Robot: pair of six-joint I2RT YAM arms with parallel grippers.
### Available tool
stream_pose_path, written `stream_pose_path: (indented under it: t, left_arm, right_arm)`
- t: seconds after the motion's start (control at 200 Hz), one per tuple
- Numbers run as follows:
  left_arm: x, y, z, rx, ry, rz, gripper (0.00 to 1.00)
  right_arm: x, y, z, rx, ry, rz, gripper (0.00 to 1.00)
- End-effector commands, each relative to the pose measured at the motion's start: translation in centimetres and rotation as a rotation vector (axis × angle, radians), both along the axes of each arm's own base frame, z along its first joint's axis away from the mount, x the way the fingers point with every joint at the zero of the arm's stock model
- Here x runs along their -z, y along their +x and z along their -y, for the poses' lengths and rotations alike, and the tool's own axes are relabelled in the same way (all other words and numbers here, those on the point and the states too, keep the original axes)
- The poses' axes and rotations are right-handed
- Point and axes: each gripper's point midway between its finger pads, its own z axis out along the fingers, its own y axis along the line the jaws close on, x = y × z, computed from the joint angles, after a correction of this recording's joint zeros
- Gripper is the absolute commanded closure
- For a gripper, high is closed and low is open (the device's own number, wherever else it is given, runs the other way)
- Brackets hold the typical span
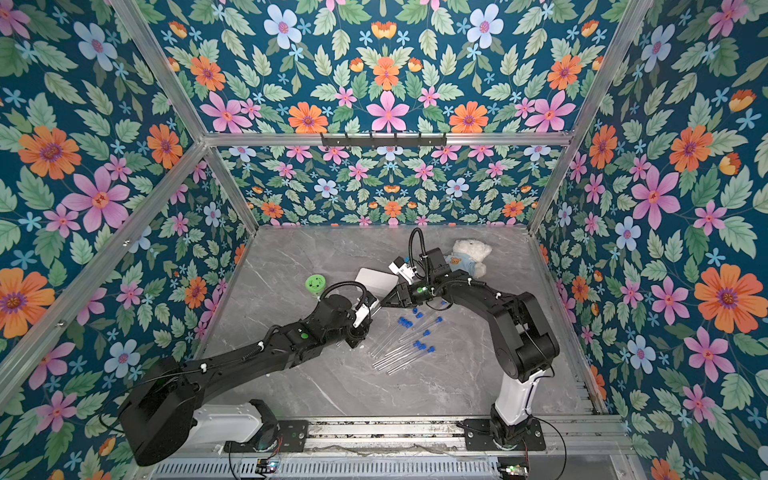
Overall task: Remove stoppers from test tubes
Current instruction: Open the stopper on the test tube.
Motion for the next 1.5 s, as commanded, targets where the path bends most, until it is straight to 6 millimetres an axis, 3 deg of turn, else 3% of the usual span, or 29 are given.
stream_pose_path:
  t: [0.0,1.11,1.495]
  left_arm:
    - [-0.76,0.2,0.46,0.014,-0.02,0.024,1.0]
    - [-0.53,-0.18,0.6,0.034,-0.015,0.024,1.0]
    - [-0.41,-0.19,0.45,0.027,-0.006,0.025,1.0]
  right_arm:
    - [-0.6,0.04,-0.36,-0.018,0.029,0.016,0.62]
    - [-0.22,-0.06,-0.71,-0.028,0.029,0.002,0.75]
    - [-0.27,0.0,-0.58,-0.019,0.016,0.011,0.86]
